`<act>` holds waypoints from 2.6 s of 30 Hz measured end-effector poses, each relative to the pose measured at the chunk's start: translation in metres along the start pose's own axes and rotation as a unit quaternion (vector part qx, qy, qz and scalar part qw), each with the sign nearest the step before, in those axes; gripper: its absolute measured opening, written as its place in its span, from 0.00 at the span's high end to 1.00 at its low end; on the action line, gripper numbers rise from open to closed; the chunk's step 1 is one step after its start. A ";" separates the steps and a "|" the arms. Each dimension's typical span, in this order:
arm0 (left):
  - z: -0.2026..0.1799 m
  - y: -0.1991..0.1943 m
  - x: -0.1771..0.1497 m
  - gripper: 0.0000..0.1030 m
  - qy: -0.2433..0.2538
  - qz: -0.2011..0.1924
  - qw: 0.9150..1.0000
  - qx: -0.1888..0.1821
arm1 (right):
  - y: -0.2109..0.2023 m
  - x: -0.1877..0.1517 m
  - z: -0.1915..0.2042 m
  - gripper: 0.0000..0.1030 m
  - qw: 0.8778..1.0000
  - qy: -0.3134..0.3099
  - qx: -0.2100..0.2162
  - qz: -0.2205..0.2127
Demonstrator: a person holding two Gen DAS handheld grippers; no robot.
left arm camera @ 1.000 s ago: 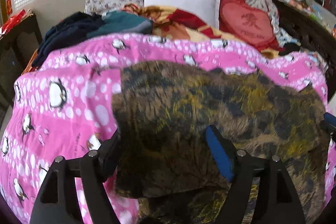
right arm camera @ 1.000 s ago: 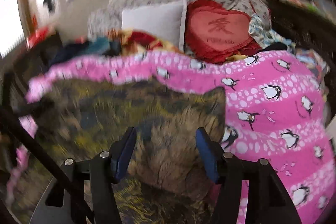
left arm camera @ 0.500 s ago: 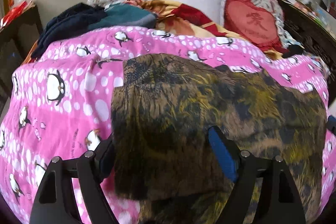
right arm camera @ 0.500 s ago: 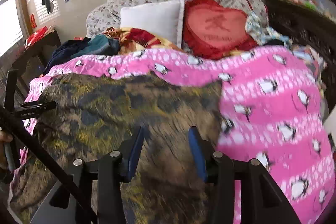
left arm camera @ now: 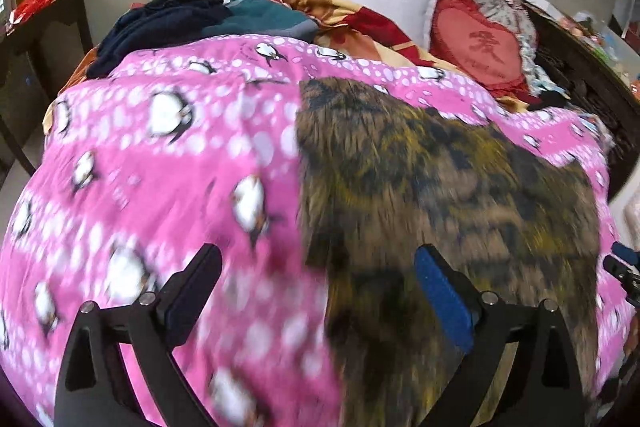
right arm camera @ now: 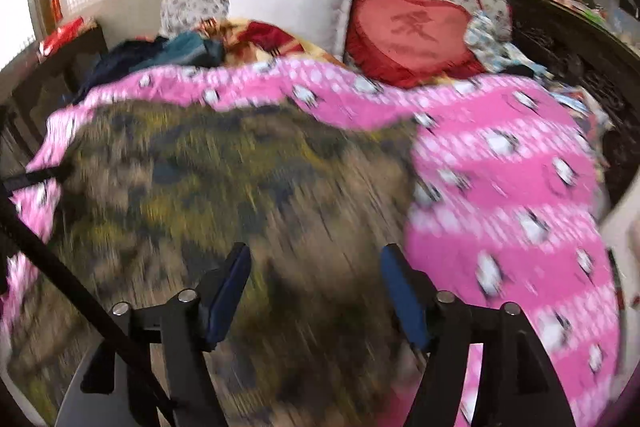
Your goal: Fold small clothes
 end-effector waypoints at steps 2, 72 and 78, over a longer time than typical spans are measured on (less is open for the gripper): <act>0.003 -0.017 -0.017 0.06 0.006 0.004 1.000 -0.004 | -0.009 -0.024 -0.012 0.29 0.999 0.023 0.002 0.023; 0.021 -0.146 -0.249 0.00 0.041 0.135 0.988 -0.063 | -0.137 -0.227 0.040 0.68 0.970 0.068 0.215 0.090; 0.020 -0.142 -0.251 0.00 0.048 0.142 0.988 -0.043 | -0.127 -0.225 0.046 0.63 0.965 0.075 0.233 0.092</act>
Point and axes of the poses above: each gripper's, at about its wrist camera, not at the fingertips, and y roughly the way its jaws point, z to its left, x to its top, the point moved 7 cm from there along y, roughly the way its jaws point, and after that the axes turned 7 degrees about -z, right-handed, at the moved point
